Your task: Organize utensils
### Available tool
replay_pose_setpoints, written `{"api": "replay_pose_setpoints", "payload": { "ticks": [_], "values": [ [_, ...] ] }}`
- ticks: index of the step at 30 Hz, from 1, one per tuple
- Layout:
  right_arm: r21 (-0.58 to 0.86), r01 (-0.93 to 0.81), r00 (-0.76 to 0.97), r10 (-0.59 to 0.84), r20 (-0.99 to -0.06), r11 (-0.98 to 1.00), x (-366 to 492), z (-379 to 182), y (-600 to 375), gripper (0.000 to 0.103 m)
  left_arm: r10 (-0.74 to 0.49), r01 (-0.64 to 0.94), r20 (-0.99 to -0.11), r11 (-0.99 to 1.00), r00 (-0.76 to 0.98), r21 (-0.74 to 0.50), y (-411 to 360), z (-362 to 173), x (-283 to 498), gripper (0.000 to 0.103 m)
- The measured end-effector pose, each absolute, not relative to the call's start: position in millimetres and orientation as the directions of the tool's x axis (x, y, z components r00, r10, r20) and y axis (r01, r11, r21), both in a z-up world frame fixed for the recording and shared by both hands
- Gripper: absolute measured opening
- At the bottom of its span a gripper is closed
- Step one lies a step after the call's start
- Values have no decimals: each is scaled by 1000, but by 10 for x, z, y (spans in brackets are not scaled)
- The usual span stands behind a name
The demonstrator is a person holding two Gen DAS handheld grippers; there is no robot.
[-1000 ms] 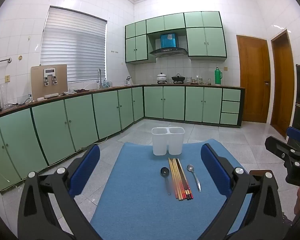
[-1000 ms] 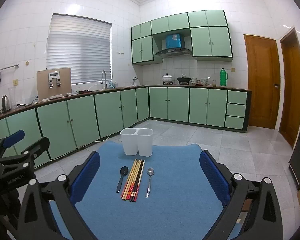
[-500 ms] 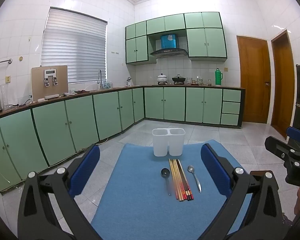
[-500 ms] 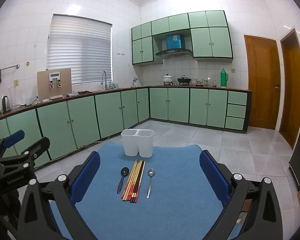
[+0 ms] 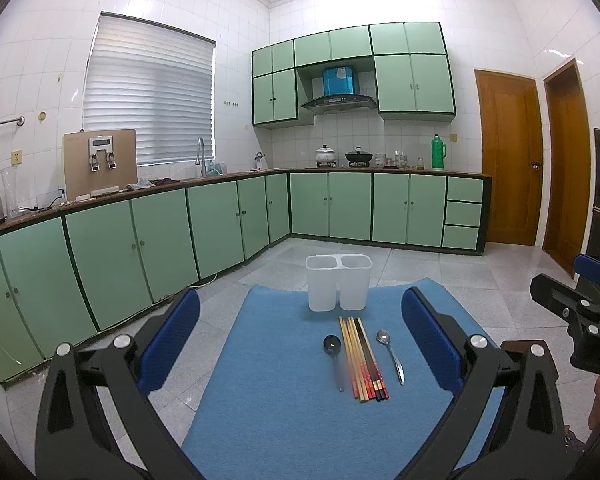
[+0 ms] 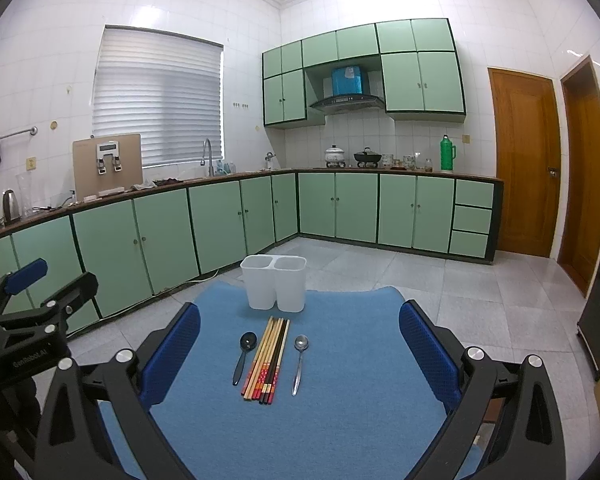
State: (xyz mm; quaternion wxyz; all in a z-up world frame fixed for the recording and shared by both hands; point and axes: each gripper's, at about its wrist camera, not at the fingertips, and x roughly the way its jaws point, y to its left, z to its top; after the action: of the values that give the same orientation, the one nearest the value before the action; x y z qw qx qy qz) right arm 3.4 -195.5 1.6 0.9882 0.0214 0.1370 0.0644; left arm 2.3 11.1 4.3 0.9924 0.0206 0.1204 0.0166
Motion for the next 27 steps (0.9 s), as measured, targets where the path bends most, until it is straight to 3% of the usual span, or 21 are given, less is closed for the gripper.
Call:
{"api": "replay_pose_setpoints", "payload": {
  "ticks": [17,23,27],
  "values": [
    [45,-126,935,134,-329,991,443,-110,-1881,97,82,-68,-296,996,952,58,248,-72,407,98],
    [34,-116,904,120,-410,993,976,-378,-1864,97,121,-90,-372,991,920,101,369,-297,934,98],
    [38,-126,853,128,-506,991,1485,-678,-1844,97,123,-71,-472,990,873,125,411,-615,1453,98]
  ]
}}
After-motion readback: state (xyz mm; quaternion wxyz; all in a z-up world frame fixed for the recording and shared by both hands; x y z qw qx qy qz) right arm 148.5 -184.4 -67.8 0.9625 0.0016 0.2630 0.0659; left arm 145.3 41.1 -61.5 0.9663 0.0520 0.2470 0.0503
